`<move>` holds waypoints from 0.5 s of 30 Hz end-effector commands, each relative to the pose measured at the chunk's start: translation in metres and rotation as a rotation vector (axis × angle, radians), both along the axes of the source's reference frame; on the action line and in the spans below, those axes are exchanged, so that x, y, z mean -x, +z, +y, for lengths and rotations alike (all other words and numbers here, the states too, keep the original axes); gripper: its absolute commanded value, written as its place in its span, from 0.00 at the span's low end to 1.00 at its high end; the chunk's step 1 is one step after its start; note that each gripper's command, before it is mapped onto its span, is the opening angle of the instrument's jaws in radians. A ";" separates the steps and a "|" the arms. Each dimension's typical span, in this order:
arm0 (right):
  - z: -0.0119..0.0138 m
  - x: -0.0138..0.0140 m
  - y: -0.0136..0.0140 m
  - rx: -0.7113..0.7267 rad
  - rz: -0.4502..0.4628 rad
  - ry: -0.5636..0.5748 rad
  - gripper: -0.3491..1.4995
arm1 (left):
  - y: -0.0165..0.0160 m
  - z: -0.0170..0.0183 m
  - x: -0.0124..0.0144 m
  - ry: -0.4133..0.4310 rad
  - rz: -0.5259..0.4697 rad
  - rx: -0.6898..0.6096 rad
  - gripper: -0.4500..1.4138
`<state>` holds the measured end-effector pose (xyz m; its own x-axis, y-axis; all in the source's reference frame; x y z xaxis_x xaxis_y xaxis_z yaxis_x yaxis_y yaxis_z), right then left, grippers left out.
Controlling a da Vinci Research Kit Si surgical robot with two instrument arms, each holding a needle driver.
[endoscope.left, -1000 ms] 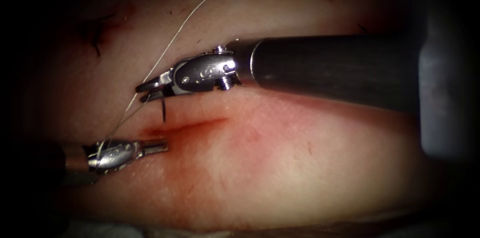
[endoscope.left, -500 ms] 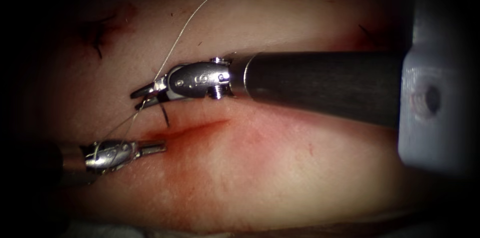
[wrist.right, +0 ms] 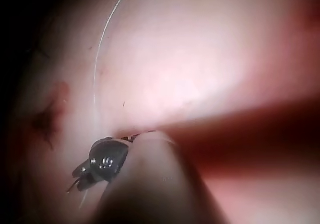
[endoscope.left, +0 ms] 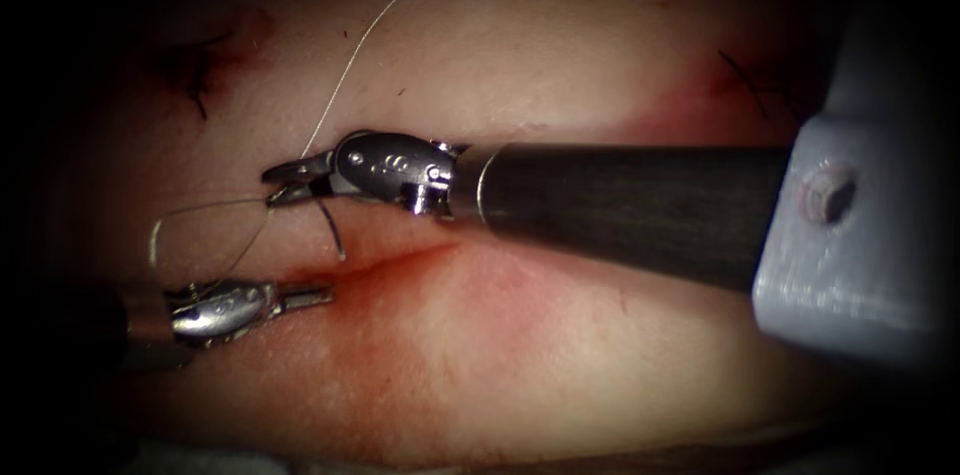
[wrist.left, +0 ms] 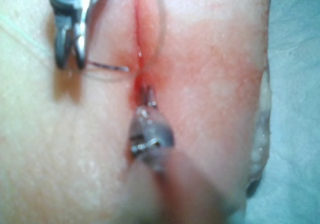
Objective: Wound Closure
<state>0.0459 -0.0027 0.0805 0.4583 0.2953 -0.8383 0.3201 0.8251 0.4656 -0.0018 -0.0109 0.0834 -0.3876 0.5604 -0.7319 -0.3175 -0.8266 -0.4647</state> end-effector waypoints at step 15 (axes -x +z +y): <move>-0.0034 0.0001 0.0005 -0.226 -0.013 0.071 0.00 | 0.0008 -0.0003 0.0006 0.003 0.004 -0.004 0.27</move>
